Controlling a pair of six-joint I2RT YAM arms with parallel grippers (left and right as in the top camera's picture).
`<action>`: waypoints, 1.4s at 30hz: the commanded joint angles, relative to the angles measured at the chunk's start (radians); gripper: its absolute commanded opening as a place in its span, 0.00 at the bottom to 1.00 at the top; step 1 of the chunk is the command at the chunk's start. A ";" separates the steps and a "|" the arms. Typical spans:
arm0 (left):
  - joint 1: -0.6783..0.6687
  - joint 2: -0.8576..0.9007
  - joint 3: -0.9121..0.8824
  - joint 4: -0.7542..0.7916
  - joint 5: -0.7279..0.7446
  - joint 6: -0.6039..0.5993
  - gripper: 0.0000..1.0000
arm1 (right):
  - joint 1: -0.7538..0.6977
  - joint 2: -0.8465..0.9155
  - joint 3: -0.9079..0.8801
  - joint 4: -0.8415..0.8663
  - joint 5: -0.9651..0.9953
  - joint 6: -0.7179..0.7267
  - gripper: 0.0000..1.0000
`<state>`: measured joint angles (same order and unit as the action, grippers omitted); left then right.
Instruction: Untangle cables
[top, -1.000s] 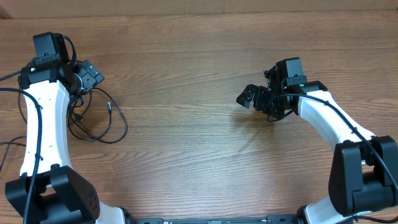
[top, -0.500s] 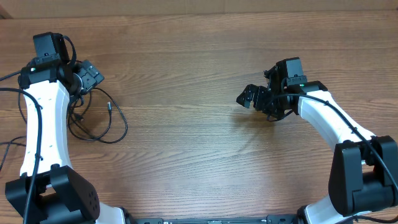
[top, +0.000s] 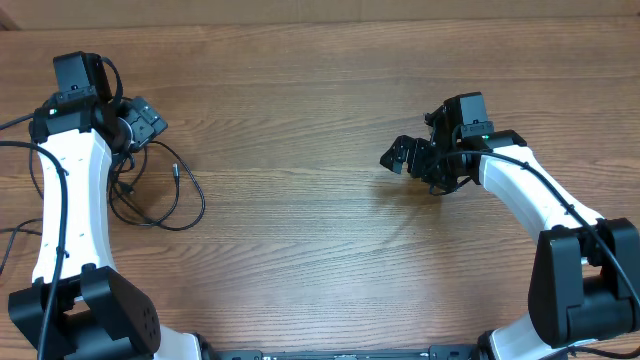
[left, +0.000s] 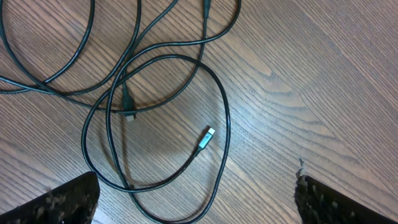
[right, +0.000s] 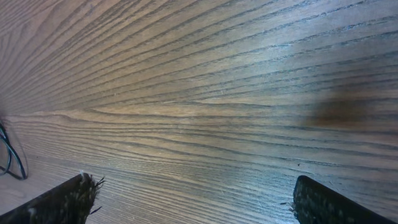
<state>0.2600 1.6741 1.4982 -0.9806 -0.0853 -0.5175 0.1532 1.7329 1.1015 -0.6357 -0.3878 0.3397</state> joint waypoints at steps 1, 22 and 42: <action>0.002 0.003 0.001 -0.005 0.008 0.005 1.00 | 0.005 0.003 0.010 0.006 0.003 0.000 1.00; -0.044 -0.616 -0.888 0.959 0.037 0.322 0.99 | 0.005 0.003 0.010 0.006 0.003 0.000 1.00; -0.159 -0.948 -1.468 1.370 0.054 0.486 1.00 | 0.005 0.003 0.011 0.006 0.003 0.000 1.00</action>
<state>0.1131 0.7940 0.1242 0.3374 -0.0402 -0.0662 0.1532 1.7332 1.1015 -0.6323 -0.3882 0.3401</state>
